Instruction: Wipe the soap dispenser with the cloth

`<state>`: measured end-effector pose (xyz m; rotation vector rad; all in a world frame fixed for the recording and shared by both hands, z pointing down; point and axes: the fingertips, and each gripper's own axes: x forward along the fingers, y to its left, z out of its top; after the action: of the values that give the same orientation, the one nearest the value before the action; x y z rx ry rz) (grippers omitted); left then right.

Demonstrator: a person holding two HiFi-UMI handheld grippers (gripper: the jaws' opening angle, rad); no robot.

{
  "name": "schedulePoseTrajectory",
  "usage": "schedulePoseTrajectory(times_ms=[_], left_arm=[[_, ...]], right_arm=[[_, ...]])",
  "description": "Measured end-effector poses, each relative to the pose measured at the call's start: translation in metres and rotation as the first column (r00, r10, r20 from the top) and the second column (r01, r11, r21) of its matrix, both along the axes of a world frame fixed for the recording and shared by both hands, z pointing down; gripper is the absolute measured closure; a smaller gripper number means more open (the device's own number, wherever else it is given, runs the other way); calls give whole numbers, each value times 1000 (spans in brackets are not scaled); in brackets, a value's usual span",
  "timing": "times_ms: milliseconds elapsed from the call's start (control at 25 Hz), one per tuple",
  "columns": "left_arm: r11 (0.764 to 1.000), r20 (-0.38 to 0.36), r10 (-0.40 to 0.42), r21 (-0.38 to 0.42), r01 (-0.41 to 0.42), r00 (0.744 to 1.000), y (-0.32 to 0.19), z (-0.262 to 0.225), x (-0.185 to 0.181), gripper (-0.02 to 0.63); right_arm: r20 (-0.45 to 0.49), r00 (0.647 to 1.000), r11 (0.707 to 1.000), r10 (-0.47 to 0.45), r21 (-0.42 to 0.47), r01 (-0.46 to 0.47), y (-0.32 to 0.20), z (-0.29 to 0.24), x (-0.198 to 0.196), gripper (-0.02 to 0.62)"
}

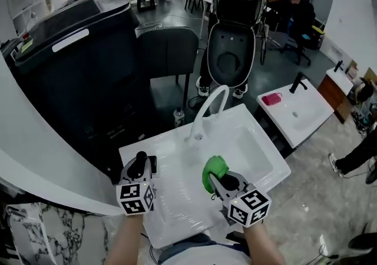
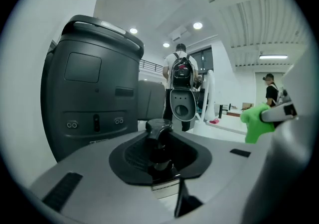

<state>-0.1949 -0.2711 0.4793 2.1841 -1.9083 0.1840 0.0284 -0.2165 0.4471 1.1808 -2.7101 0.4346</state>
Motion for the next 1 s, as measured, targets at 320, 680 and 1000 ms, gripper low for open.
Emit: schedulePoseTrajectory(times_ms=[320, 680, 1000], left_arm=[[985, 29, -134, -104, 137, 990, -60, 48, -21, 512], [970, 87, -232, -53, 237, 969, -88, 58, -20, 508], [970, 75, -226, -77, 232, 971, -95, 63, -22, 500]], right_arm=[[-56, 997, 996, 54, -71, -58, 11, 28, 15, 546], [-84, 991, 988, 104, -102, -112, 15, 37, 27, 546], [-109, 990, 990, 85, -99, -96, 17, 36, 25, 546]])
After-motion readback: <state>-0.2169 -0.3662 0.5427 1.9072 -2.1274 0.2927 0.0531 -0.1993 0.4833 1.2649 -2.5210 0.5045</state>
